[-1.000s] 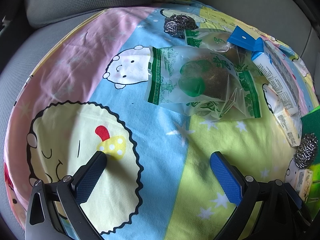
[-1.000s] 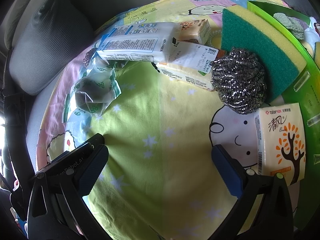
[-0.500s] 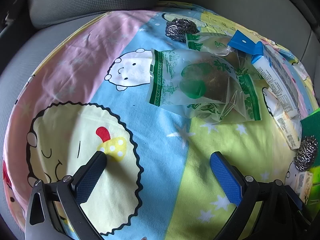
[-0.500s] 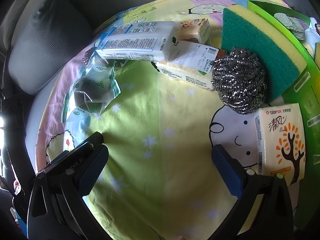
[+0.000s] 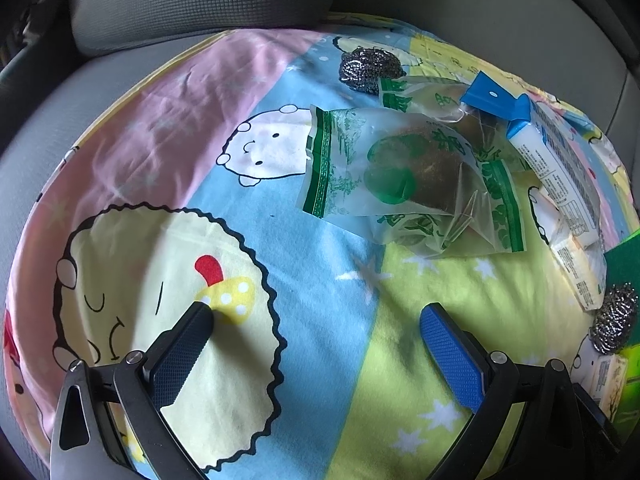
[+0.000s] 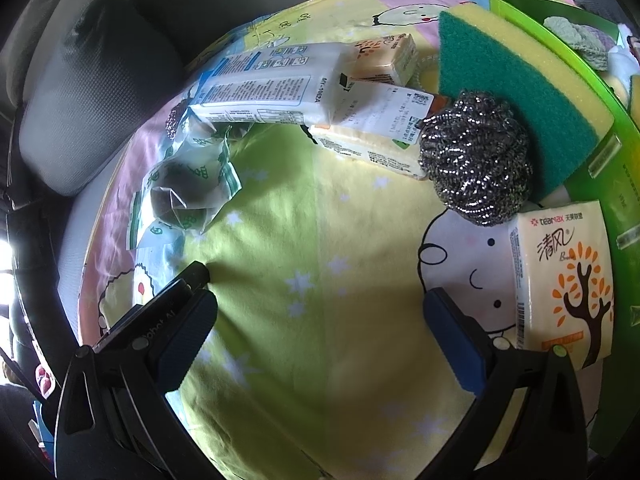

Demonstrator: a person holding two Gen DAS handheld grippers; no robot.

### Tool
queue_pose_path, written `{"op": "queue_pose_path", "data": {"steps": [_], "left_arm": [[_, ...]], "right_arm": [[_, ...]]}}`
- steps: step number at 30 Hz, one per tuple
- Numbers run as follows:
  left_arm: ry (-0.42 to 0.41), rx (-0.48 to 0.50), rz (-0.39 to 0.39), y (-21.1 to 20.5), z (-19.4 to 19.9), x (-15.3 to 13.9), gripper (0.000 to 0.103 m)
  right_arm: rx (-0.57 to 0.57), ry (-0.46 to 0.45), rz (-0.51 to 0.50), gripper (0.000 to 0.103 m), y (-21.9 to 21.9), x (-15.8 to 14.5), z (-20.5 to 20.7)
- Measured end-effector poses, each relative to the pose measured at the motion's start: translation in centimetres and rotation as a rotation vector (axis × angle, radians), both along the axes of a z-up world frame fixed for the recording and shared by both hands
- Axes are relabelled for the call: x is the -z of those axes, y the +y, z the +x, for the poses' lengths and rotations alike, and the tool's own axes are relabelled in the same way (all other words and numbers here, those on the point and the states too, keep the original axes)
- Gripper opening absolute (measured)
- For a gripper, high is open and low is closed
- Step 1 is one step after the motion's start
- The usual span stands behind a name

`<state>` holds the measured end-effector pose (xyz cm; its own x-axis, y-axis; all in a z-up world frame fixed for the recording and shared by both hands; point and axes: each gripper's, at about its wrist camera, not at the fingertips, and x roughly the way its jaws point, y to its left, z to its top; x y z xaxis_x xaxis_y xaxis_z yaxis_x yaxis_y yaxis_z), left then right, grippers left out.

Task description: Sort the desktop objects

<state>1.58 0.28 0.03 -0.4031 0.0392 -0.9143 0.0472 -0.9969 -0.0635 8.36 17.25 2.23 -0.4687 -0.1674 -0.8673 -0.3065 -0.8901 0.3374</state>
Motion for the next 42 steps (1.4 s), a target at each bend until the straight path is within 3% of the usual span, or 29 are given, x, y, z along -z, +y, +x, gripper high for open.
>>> {"op": "queue_pose_path", "data": {"steps": [8, 12, 19, 21, 23, 24, 32, 38, 42], "left_arm": [[-0.045, 0.011, 0.022, -0.7, 0.0, -0.5, 0.103], [0.006, -0.018, 0.216, -2.2, 0.3, -2.7, 0.103], [0.127, -0.056, 0.353, -4.6, 0.3, -5.2, 0.103], [0.124, -0.062, 0.400, -5.0, 0.5, -5.3, 0.101], [0.121, -0.065, 0.446, -5.3, 0.3, -5.1, 0.078], [0.114, -0.063, 0.463, -5.4, 0.2, -5.2, 0.073], [0.118, -0.051, 0.473, -5.8, -0.5, -6.1, 0.070], [0.090, -0.083, 0.424, -5.3, -3.5, -8.0, 0.070], [0.061, -0.082, 0.439, -5.2, -4.9, -6.6, 0.070]], "right_arm": [[0.001, 0.011, 0.020, 0.103, -0.3, -0.1, 0.1], [0.041, 0.033, -0.058, 0.102, 0.9, -0.4, 0.4], [0.092, 0.061, -0.221, 0.093, 3.0, -1.0, 1.3], [0.094, 0.075, -0.275, 0.082, 3.4, -1.3, 1.2], [0.084, 0.086, -0.318, 0.079, 3.2, -1.8, 1.0], [0.073, 0.089, -0.327, 0.078, 2.8, -2.1, 0.6], [-0.031, 0.057, -0.298, 0.066, 0.1, -4.6, -4.4], [-0.104, 0.035, -0.322, 0.066, -1.3, -6.1, -10.0], [-0.120, 0.024, -0.291, 0.066, -1.4, -5.7, -12.1]]}}
